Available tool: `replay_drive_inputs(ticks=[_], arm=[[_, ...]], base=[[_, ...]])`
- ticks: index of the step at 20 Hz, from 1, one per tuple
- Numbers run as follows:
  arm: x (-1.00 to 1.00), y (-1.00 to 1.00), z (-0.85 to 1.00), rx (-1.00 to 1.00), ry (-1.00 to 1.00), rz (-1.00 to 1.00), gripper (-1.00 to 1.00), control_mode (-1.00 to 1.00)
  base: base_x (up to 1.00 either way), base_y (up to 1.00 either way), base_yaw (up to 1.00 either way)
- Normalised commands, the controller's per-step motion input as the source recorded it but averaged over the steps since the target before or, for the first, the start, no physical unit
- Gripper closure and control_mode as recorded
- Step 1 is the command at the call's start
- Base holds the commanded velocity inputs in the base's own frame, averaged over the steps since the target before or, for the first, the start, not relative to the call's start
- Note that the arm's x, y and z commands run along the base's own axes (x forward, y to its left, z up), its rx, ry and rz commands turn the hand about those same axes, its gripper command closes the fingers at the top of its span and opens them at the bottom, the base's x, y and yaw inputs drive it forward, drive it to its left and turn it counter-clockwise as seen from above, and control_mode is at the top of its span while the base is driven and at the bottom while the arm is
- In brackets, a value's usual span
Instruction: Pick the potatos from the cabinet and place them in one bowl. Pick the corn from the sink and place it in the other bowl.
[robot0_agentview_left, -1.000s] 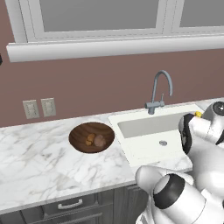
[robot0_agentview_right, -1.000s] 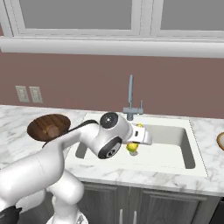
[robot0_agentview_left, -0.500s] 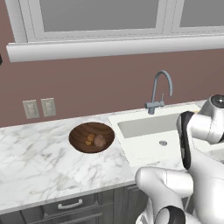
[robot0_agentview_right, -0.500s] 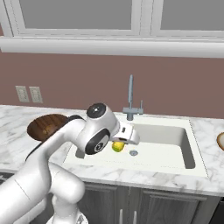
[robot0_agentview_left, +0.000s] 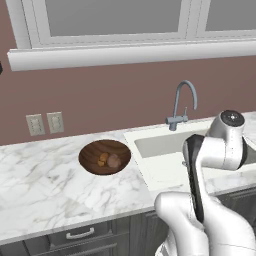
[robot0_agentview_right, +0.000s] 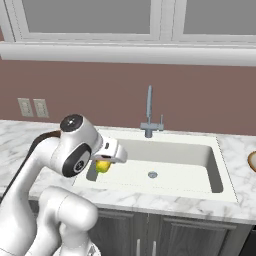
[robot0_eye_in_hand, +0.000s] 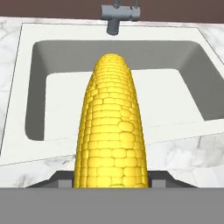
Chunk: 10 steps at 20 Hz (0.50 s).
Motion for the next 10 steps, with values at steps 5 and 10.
replay_drive_inputs(ticks=[5, 10], arm=[[-0.24, 0.79, 0.34, 0.0, 0.07, 0.13, 1.0, -1.0], [-0.36, 0.29, 0.38, 0.02, 0.04, 0.11, 1.0, -1.0]], base=[[0.0, 0.0, 0.0], [0.0, 0.0, 0.0]])
